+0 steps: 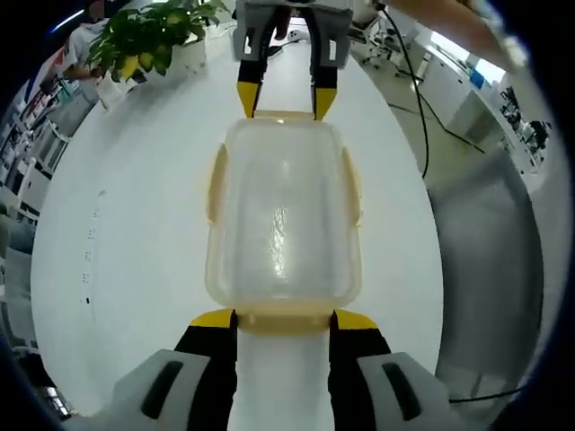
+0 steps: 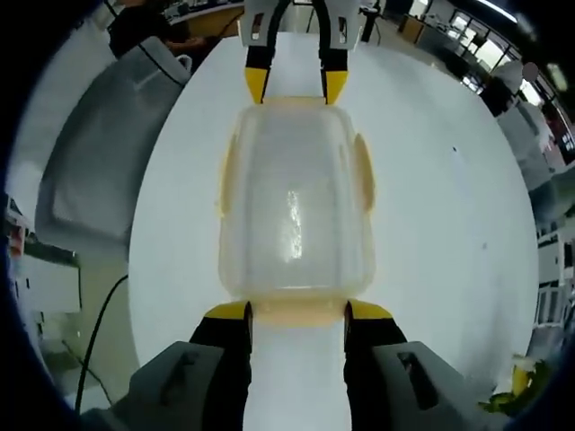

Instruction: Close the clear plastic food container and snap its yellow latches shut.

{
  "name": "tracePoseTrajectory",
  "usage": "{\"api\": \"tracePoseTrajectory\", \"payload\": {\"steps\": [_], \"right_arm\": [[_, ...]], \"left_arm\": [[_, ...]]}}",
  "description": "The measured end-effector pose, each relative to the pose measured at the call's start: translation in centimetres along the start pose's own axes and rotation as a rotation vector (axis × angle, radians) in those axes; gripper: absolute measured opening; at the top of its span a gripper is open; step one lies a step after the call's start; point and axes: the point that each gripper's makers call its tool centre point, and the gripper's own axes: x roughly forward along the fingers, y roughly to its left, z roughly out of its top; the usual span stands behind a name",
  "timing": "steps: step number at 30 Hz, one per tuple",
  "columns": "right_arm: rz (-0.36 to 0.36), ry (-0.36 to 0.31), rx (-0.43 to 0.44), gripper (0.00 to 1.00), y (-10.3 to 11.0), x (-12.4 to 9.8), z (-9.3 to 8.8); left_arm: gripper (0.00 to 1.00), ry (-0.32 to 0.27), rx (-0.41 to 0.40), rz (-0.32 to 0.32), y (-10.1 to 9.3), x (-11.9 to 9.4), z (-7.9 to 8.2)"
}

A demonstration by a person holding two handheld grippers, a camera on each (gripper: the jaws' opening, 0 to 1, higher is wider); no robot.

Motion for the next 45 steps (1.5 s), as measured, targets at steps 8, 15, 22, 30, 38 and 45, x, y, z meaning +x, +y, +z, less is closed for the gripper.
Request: {"api": "tracePoseTrajectory", "payload": {"steps": [8, 15, 22, 30, 38, 45], "right_arm": [[0.012, 0.02, 0.002, 0.36, 0.0, 0.4, -1.5], [0.029, 0.003, 0.004, 0.37, 0.5, 1.0, -0.9], [0.042, 0.019, 0.004, 0.37, 0.6, 1.4, -0.9], [0.047, 0.038, 0.004, 0.37, 0.6, 1.6, -1.3], [0.048, 0.044, 0.009, 0.37, 0.6, 1.6, -1.4], [0.052, 0.058, 0.005, 0.37, 0.5, 1.7, -1.5]], "left_arm": [[0.33, 0.009, -0.014, -0.019, -0.1, 1.3, 0.8], [0.33, 0.049, -0.01, -0.029, -0.4, 1.6, 0.0], [0.33, 0.048, -0.014, -0.03, -0.4, 1.8, -0.1], [0.34, 0.037, -0.018, -0.035, -0.5, 1.8, 0.1], [0.34, 0.055, 0.003, -0.039, -0.8, 2.3, -0.2], [0.34, 0.054, 0.003, -0.042, -0.8, 2.3, -0.2]]}}
